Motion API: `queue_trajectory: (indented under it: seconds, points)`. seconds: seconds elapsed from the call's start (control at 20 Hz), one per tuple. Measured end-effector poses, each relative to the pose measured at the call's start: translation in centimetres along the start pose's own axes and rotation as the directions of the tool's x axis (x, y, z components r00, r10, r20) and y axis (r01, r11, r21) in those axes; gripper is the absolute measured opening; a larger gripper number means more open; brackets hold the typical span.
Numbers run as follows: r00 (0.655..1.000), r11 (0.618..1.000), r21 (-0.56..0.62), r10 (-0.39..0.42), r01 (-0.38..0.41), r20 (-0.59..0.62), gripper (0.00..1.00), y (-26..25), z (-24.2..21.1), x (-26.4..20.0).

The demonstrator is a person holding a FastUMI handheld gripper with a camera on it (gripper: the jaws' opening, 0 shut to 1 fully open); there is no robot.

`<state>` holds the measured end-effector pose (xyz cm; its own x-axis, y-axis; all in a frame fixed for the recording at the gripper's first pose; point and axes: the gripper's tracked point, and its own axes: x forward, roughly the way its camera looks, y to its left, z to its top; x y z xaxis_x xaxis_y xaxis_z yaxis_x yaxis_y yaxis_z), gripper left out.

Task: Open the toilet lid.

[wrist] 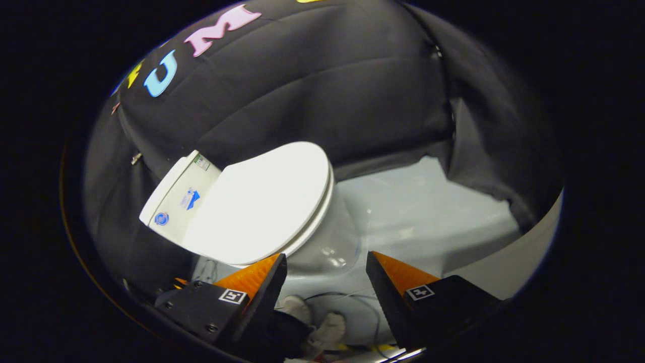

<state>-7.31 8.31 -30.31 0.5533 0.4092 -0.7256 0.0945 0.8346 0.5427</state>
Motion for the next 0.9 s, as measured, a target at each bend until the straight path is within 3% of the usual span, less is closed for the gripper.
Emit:
queue_trajectory:
  seconds: [0.2, 0.4, 0.6, 0.8, 0.9]
  points:
    - [0.989, 0.989, 0.117, 0.103, -0.09, -0.108, 0.98, 3.6, -3.7, 2.1]
    - [0.972, 0.982, 0.111, 0.169, -0.152, -0.163, 0.96, 6.2, -6.0, 3.6]
    - [0.974, 0.984, 0.12, 0.154, -0.135, -0.168, 0.66, 6.0, -5.9, 5.3]
    - [0.95, 0.964, 0.207, 0.215, -0.17, -0.225, 0.36, 6.3, -6.1, 5.1]
    - [0.94, 0.961, 0.197, 0.241, -0.196, -0.242, 0.35, 6.2, -6.1, 4.9]
